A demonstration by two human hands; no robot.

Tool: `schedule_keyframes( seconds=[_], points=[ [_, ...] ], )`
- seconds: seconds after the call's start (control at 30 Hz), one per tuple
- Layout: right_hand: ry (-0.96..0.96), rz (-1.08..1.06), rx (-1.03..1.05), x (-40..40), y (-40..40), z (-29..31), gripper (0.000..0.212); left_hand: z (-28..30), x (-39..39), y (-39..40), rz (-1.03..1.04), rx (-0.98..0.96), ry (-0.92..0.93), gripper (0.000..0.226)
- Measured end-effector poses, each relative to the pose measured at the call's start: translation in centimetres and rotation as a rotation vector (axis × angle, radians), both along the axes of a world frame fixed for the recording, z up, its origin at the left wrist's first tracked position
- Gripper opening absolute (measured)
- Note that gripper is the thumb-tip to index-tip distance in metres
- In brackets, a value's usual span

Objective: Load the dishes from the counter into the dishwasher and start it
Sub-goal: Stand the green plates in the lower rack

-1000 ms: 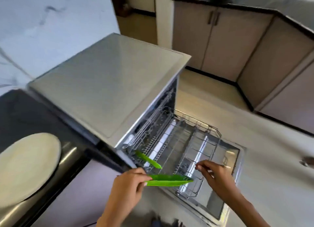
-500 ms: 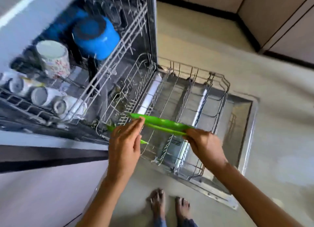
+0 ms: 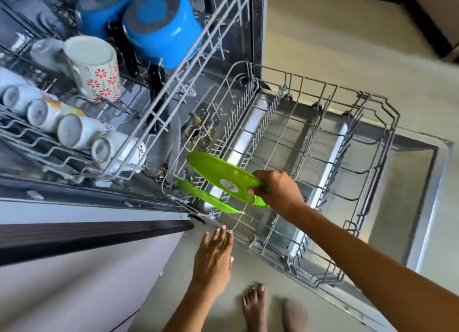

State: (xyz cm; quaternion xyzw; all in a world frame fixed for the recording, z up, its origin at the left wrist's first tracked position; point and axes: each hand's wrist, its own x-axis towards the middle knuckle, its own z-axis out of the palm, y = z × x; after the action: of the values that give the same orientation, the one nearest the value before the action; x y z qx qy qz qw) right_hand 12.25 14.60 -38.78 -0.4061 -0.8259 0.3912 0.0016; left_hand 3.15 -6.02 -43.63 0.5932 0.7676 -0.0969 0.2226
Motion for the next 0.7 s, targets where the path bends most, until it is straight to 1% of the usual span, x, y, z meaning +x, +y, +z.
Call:
schedule_keyframes(
  seconds=[0.03, 0.1, 0.17, 0.2, 0.33, 0.5, 0.57, 0.6, 0.7],
  points=[
    [-0.015, 0.017, -0.005, -0.7, -0.1, -0.2, 0.026, 0.2, 0.0, 0.2, -0.007, 0.041, 0.007, 0.072],
    [-0.039, 0.040, -0.008, -2.0, -0.4, -0.6, 0.028, 0.3, -0.1, 0.3, -0.020, 0.021, 0.024, 0.071],
    [-0.063, 0.054, -0.016, -3.0, -0.7, -0.9, 0.028, -0.3, -0.4, 0.1, -0.025, 0.028, 0.002, 0.074],
    [-0.071, 0.058, -0.020, -3.5, -0.8, -1.1, 0.029, -0.5, -0.4, -0.1, -0.033, -0.008, -0.027, 0.073],
    [-0.111, 0.064, -0.026, -5.2, -0.8, -1.3, 0.031, -0.7, -0.8, -0.1, -0.062, -0.013, -0.043, 0.072],
    [-0.152, 0.067, -0.055, -6.5, -0.7, -1.8, 0.030, -0.3, -0.9, -0.1, 0.004, -0.014, -0.077, 0.072],
    [-0.181, 0.062, -0.055, -6.8, -0.8, -2.2, 0.030, 0.0, -0.8, 0.0, 0.026, 0.011, -0.099, 0.068],
    [-0.196, 0.058, -0.061, -6.8, -0.9, -2.5, 0.030, 0.1, -0.6, 0.1, 0.036, -0.014, -0.110, 0.066],
    [-0.236, 0.079, -0.090, -6.7, -1.3, -3.5, 0.029, -0.1, -0.6, 0.2, 0.046, -0.010, -0.067, 0.069]
  ],
)
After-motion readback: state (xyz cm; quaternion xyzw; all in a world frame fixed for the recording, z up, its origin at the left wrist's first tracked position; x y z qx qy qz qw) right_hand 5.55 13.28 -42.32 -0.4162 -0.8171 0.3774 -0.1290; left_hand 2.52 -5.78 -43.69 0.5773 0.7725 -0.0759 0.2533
